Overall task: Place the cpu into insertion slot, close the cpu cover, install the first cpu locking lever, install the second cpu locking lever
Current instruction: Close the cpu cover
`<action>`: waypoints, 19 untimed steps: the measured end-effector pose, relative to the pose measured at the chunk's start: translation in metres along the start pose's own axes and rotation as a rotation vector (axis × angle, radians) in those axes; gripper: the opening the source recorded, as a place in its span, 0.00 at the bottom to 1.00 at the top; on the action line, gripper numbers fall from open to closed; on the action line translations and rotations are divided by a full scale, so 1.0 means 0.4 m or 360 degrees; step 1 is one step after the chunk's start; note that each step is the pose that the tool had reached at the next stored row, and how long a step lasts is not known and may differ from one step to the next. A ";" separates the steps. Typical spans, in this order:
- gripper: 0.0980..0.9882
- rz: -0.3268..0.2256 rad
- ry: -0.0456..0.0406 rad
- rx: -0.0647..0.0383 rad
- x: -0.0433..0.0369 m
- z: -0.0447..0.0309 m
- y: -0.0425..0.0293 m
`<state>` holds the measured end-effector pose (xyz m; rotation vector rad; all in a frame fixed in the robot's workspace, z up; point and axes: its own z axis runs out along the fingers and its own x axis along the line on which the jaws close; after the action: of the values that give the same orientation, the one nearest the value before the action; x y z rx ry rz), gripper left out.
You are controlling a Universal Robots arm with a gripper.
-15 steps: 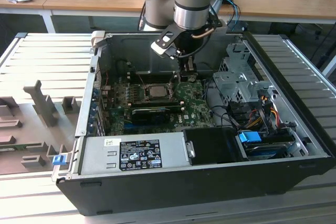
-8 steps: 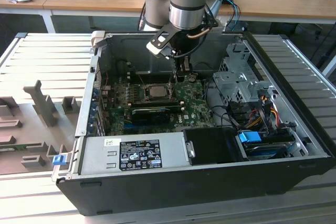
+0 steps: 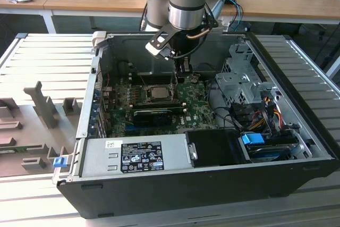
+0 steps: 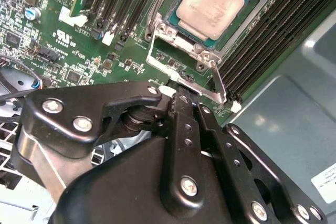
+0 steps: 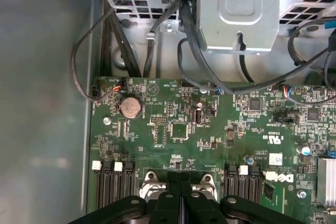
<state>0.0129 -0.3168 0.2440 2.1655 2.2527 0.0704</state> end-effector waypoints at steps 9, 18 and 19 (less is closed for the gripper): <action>0.01 0.0000 0.0001 0.0000 0.002 0.001 -0.058; 0.01 -0.0005 0.0001 0.0000 0.002 0.042 -0.076; 0.01 -0.0005 0.0001 0.0000 0.002 0.044 -0.081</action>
<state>-0.0188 -0.3169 0.2250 2.1620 2.2565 0.0709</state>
